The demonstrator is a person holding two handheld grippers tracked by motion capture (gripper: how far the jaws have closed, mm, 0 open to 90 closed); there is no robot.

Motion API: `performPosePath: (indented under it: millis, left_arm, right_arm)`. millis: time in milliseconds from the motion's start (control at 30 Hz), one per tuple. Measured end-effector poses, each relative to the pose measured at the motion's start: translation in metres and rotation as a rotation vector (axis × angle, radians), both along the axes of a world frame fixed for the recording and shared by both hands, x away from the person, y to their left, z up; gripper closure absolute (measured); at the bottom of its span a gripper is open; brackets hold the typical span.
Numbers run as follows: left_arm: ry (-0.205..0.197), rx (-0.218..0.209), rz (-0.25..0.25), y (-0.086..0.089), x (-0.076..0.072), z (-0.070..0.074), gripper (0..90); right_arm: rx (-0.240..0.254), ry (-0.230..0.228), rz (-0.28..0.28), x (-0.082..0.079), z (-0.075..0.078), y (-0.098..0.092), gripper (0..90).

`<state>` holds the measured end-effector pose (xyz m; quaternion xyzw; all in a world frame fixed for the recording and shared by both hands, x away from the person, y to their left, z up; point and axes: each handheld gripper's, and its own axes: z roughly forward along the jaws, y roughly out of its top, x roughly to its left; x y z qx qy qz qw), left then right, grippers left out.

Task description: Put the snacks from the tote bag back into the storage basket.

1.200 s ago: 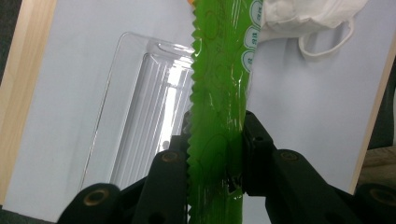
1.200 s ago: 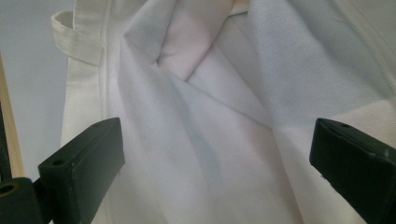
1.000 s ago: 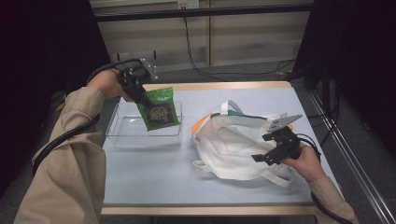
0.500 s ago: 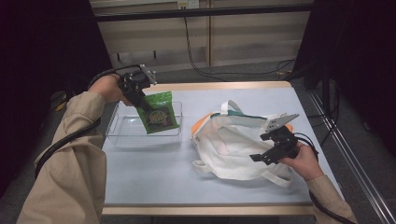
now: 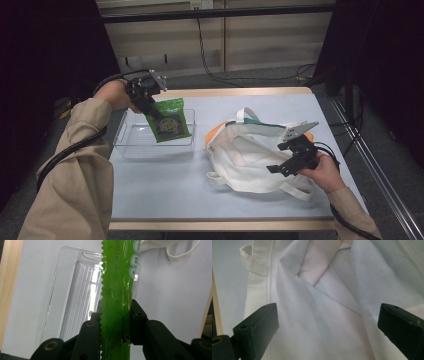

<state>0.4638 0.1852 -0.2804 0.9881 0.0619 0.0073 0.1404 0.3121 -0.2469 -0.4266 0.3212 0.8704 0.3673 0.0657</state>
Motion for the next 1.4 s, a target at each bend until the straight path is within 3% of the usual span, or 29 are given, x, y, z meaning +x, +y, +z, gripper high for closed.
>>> performPosePath:
  millis: [100, 133, 200, 233, 267, 367, 467, 567, 633, 967, 1067, 1167, 1233, 1267, 1300, 1400]
  left_arm:
    - [0.0, 0.01, -0.021, 0.003, 0.001, -0.002, 74.7]
    - [0.002, -0.011, -0.007, 0.004, 0.001, -0.002, 74.6]
    - [0.0, -0.013, -0.003, 0.006, -0.001, -0.001, 74.6]
    - [-0.003, 0.009, -0.025, 0.007, 0.0, 0.001, 74.5]
    - [0.003, -0.003, -0.007, 0.008, -0.001, 0.001, 74.6]
    - [0.001, 0.008, -0.03, 0.008, -0.001, 0.0, 74.5]
    - [0.017, 0.003, -0.029, 0.004, -0.001, -0.009, 74.3]
    - [0.031, 0.025, -0.051, 0.001, 0.002, -0.019, 73.9]
    - [0.046, 0.015, -0.035, -0.001, 0.002, -0.027, 73.6]
    - [0.061, 0.012, -0.053, -0.011, 0.002, -0.056, 70.6]
    - [0.058, 0.001, -0.05, -0.011, 0.001, -0.056, 66.6]
    - [0.052, 0.019, -0.044, -0.011, 0.0, -0.056, 62.3]
    - [0.064, 0.018, -0.023, -0.01, -0.001, -0.056, 57.8]
    - [0.076, -0.002, 0.004, -0.01, -0.002, -0.057, 55.4]
    - [0.081, 0.009, 0.009, -0.009, -0.001, -0.057, 52.5]
    - [0.065, 0.005, 0.045, -0.006, -0.002, -0.056, 39.7]
  right_arm:
    - [0.001, 0.002, 0.001, 0.0, 0.0, 0.0, 2.4]
    - [0.002, 0.001, 0.002, 0.0, 0.0, 0.0, 2.5]
    - [0.003, 0.001, 0.004, 0.0, 0.0, 0.0, 2.5]
    - [0.005, 0.001, 0.002, 0.0, -0.001, 0.0, 2.5]
    - [0.005, 0.0, -0.001, -0.001, -0.001, 0.0, 2.5]
    - [-0.004, 0.01, -0.008, -0.001, -0.001, 0.0, 2.5]
    - [-0.005, 0.009, 0.002, -0.001, -0.002, 0.0, 2.5]
    - [-0.002, 0.003, 0.005, -0.001, -0.003, 0.001, 2.5]
    - [-0.003, 0.008, 0.003, -0.001, -0.003, 0.001, 2.5]
    - [-0.005, 0.016, 0.009, 0.002, -0.003, 0.004, 2.5]
    - [-0.011, 0.009, 0.021, 0.002, -0.003, 0.007, 2.5]
    - [-0.011, 0.017, 0.026, 0.003, -0.003, 0.009, 2.4]
    - [-0.012, 0.015, 0.03, 0.003, -0.003, 0.01, 2.4]
    - [-0.017, 0.011, 0.032, 0.004, -0.003, 0.01, 2.4]
    - [-0.008, 0.01, 0.037, 0.005, -0.003, 0.011, 2.4]
    - [-0.003, 0.008, 0.04, 0.006, -0.001, 0.012, 2.4]
